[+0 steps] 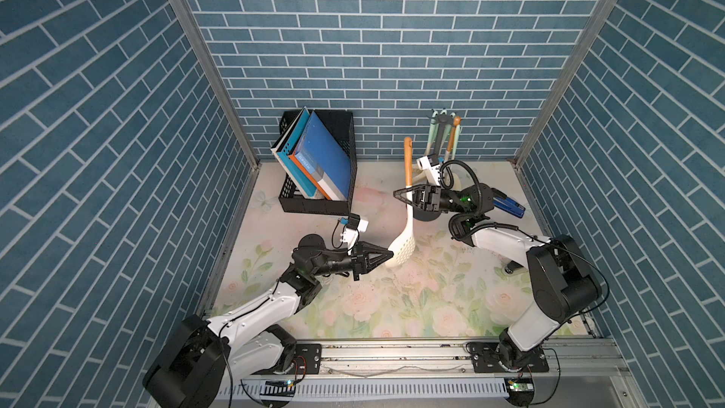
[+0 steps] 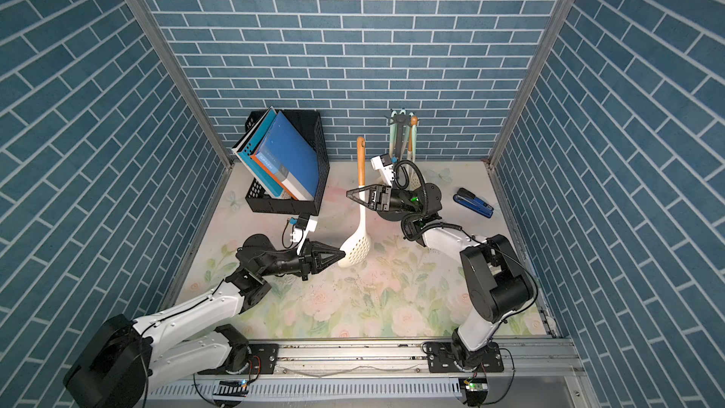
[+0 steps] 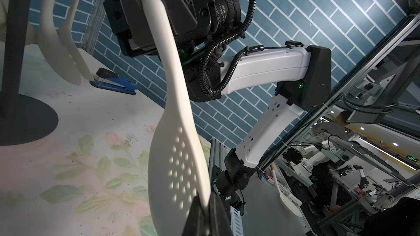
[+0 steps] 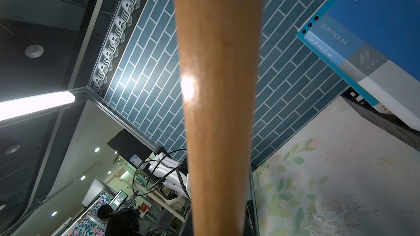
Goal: Hang the skimmer on the kitchen utensil rack
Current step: Adjust the skimmer.
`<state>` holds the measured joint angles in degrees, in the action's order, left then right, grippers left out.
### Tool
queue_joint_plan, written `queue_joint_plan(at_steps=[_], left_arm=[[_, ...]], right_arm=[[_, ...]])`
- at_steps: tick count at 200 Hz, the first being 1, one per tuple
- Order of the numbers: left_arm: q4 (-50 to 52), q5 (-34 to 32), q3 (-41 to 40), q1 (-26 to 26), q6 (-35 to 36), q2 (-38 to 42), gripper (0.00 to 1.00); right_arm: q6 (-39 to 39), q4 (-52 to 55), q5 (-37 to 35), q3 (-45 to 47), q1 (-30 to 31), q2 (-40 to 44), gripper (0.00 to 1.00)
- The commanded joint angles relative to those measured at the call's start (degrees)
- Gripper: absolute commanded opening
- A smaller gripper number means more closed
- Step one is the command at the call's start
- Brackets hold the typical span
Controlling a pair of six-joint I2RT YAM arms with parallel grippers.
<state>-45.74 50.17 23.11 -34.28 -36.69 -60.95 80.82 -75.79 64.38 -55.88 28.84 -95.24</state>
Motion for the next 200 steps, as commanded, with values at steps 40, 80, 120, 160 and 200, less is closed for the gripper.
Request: queue_joint_plan(at_steps=[40, 80, 120, 160, 200], left_arm=[[23.3, -24.2, 3.3, 0.4, 9.2, 13.4, 0.00], [32.9, -36.1, 5.4, 0.0, 10.9, 16.7, 0.00], [40.3, -48.2, 10.2, -4.3, 12.8, 13.5, 0.00], [44.9, -59.1, 15.1, -10.9, 15.6, 7.8, 0.00], [45.3, -63.9, 18.0, -16.2, 17.3, 4.1, 0.00]], right_arm=[[0.5, 0.0, -1.5, -1.9, 0.2, -0.2, 0.97], [-26.1, 38.2, -8.4, -2.0, 1.8, 8.3, 1.00], [-52.4, 81.5, -27.0, -13.1, 7.1, 13.6, 0.99], [-56.6, 92.6, -37.3, -18.6, 10.0, 11.3, 0.93], [-57.3, 95.0, -41.7, -22.0, 11.6, 7.4, 0.81]])
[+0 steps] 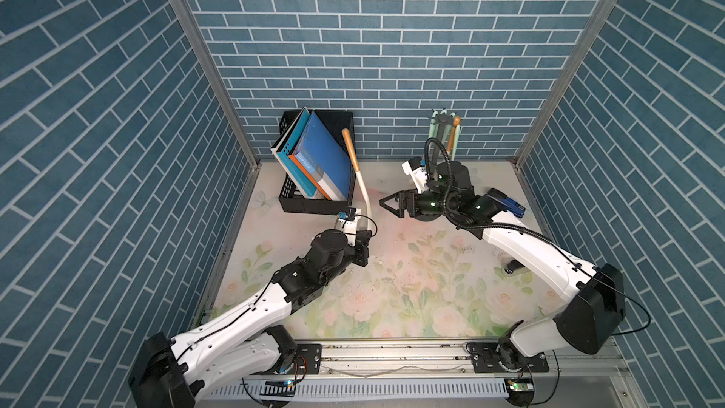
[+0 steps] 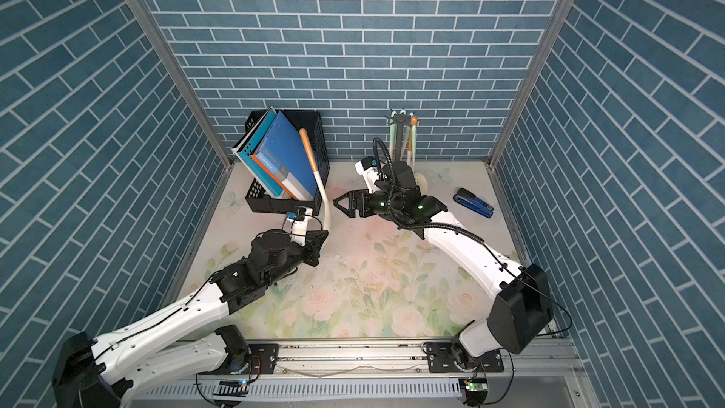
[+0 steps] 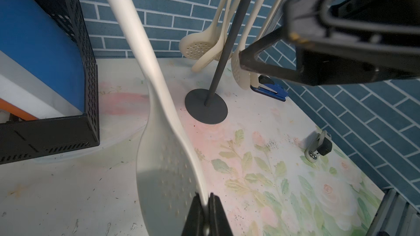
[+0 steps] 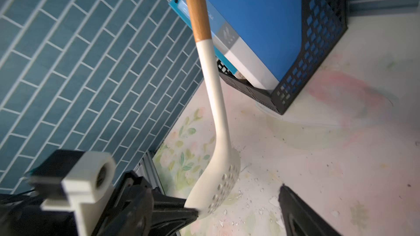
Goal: Hang the skimmer on the kitchen utensil rack
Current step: Adjust the skimmer.
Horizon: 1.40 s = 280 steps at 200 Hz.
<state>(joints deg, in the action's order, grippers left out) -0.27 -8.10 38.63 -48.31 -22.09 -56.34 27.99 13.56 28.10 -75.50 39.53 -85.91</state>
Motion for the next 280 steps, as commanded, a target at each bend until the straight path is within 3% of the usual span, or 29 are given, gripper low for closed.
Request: queue_joint_plan(at_steps=[1, 26, 69, 213, 251, 268, 280], left_arm=[[-0.2, -5.6, 2.5, -2.3, 2.7, -0.6, 0.00], [0.1, -6.5, 3.4, -2.9, 2.8, -1.1, 0.00], [2.5, -9.8, 6.4, -4.4, 3.2, -3.8, 0.00], [1.4, -9.4, 7.1, -5.8, 3.8, -5.6, 0.00], [1.3, -9.2, 6.9, -5.8, 3.8, -5.5, 0.00], [1.0, -8.7, 6.7, -5.8, 3.6, -5.3, 0.00], [0.4, -8.1, 6.4, -5.8, 3.4, -4.9, 0.00]], right_arm=[[-4.5, 5.6, -5.6, -2.4, 0.9, -1.9, 0.81], [-5.1, 6.3, -7.5, -4.6, 1.4, -3.8, 0.73], [-5.4, 5.3, -7.6, -7.9, 2.9, -6.0, 0.49], [-7.7, 7.5, -9.9, -17.4, 4.8, -14.1, 0.42], [-7.9, 7.0, -10.8, -17.3, 5.0, -14.6, 0.17], [-7.8, 6.8, -11.1, -17.5, 5.0, -14.8, 0.01], [-7.8, 6.5, -11.2, -17.4, 5.0, -14.8, 0.00]])
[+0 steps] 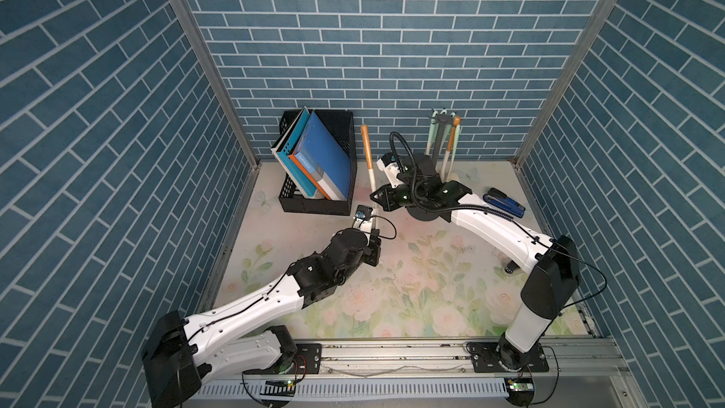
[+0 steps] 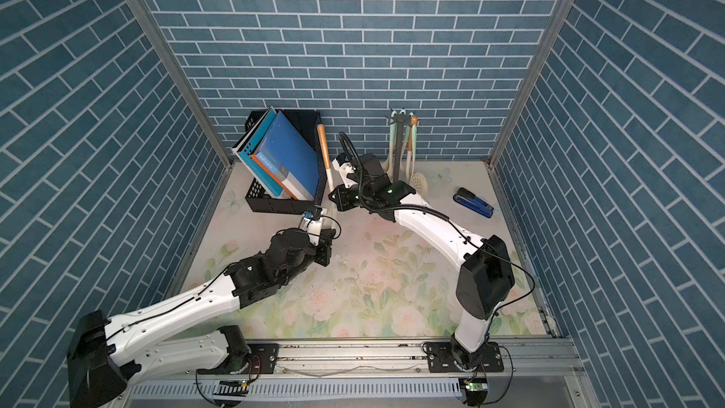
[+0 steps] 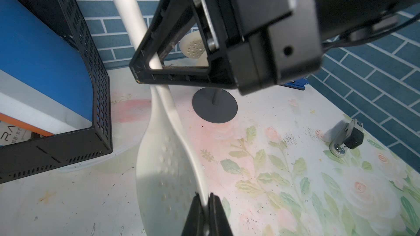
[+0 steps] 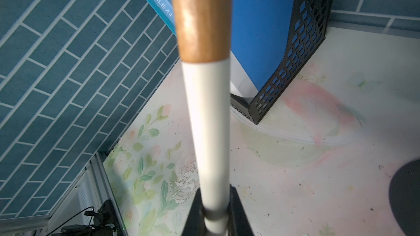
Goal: Hang the skimmer on the kitchen utensil rack
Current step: Adjust the skimmer.
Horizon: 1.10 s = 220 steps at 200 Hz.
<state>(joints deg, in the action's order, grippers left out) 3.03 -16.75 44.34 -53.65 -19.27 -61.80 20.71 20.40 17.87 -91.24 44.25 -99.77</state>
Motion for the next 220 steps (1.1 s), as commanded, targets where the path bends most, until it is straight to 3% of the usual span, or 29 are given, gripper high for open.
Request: queue_joint_plan(at_steps=[1, 24, 31, 43, 66, 88, 111, 140, 164, 194, 220], left_arm=[[-3.0, 0.6, 0.7, -0.5, 0.5, 0.6, 0.00], [-4.2, 1.5, -0.3, -0.5, -0.1, 1.5, 0.04], [-4.5, 2.1, -0.5, -0.5, -0.2, 1.7, 0.12], [-5.4, 3.1, -1.1, -0.5, -0.4, 2.4, 0.34], [-7.3, 5.7, -2.5, -0.4, -0.7, 4.1, 0.38], [-8.1, 7.0, -3.7, -0.5, -1.7, 6.8, 0.64], [-7.4, 5.5, -4.9, -0.5, -2.9, 11.3, 0.82], [-3.7, -3.4, -5.5, -0.1, -5.3, 17.5, 0.95], [-0.1, -11.1, -5.7, 1.3, -7.6, 20.7, 1.00], [0.6, -12.0, -6.9, 4.4, -8.2, 21.4, 1.00], [-1.2, -9.7, -8.3, 6.5, -8.7, 19.2, 1.00]], right_arm=[[-0.5, -0.3, -0.9, -1.6, 0.3, -1.0, 0.00], [-0.3, -1.2, -1.2, -1.0, 0.4, -0.9, 0.00], [-0.3, -1.5, -1.3, -0.8, 0.3, -0.7, 0.00], [-0.1, -1.9, -1.7, -0.5, 0.2, -0.5, 0.00], [-0.1, -2.5, -2.1, -0.1, 0.2, 0.3, 0.00], [0.3, -3.4, -1.1, 0.5, -0.3, 0.9, 0.00], [2.5, -5.9, 2.5, 2.7, -2.0, 2.1, 0.00], [4.4, -12.3, 8.9, 8.8, -4.3, 6.1, 0.00], [5.5, -20.8, 21.0, 15.2, -6.4, 10.9, 0.00], [13.9, -37.6, 33.2, 26.1, -11.3, 17.4, 0.00], [16.2, -43.4, 38.6, 31.3, -14.1, 22.8, 0.00]])
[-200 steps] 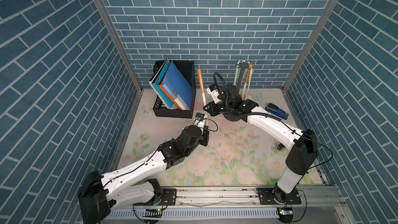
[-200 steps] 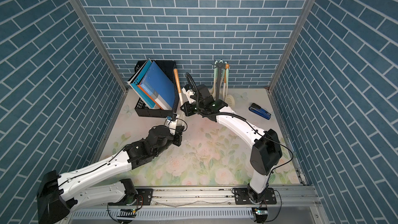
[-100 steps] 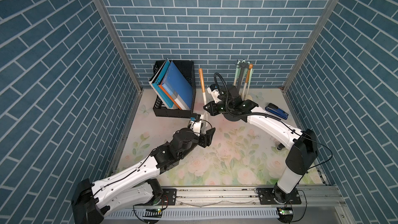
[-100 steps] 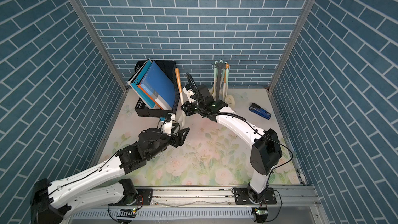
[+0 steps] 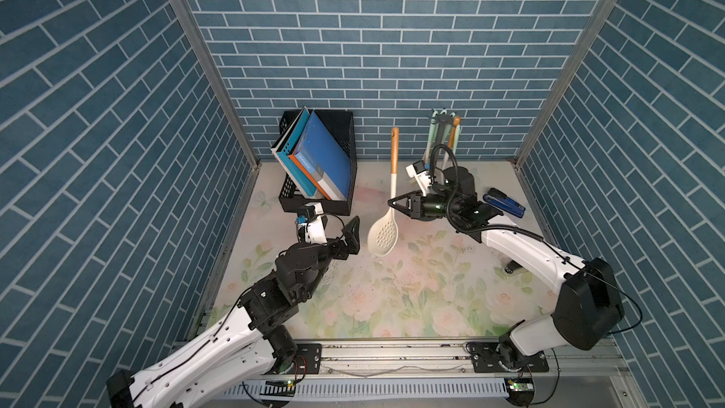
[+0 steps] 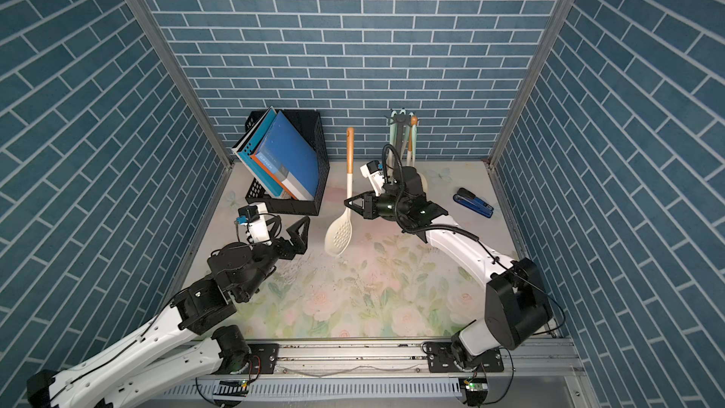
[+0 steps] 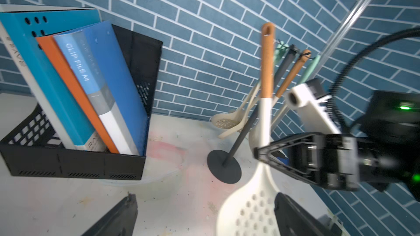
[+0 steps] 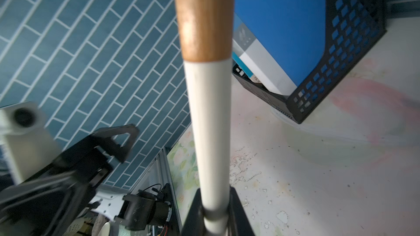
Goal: Hang the skimmer on the kitchen utensil rack
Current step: Adjust the skimmer, then hang the skimmer on the rack.
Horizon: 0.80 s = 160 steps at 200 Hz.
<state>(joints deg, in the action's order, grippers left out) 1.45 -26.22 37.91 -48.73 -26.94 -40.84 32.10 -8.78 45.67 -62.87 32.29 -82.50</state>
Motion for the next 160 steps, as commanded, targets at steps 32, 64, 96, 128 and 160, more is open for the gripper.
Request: queue_joint_plan(at_steps=[32, 64, 96, 128, 160], left_arm=[[-2.7, 2.5, -2.8, 2.9, -1.0, -5.6, 1.00], [-5.5, 5.4, -2.6, 3.6, -0.9, -8.8, 1.00], [-6.5, 6.4, -2.4, 4.0, -0.9, -10.2, 1.00], [-6.7, 7.0, -2.7, 4.4, -0.8, -10.4, 1.00], [-6.8, 7.1, -3.3, 4.7, -1.1, -10.2, 1.00]], right_arm=[[11.1, -22.2, 15.3, 6.5, -5.7, 8.4, 0.00], [23.8, -40.5, 18.2, 10.9, -9.8, 7.0, 0.00], [37.3, -60.1, 19.6, 13.4, -12.9, 2.4, 0.00], [46.4, -71.2, 20.9, 12.7, -14.3, -3.2, 0.00], [45.9, -71.0, 22.2, 12.8, -14.3, -4.0, 0.00]])
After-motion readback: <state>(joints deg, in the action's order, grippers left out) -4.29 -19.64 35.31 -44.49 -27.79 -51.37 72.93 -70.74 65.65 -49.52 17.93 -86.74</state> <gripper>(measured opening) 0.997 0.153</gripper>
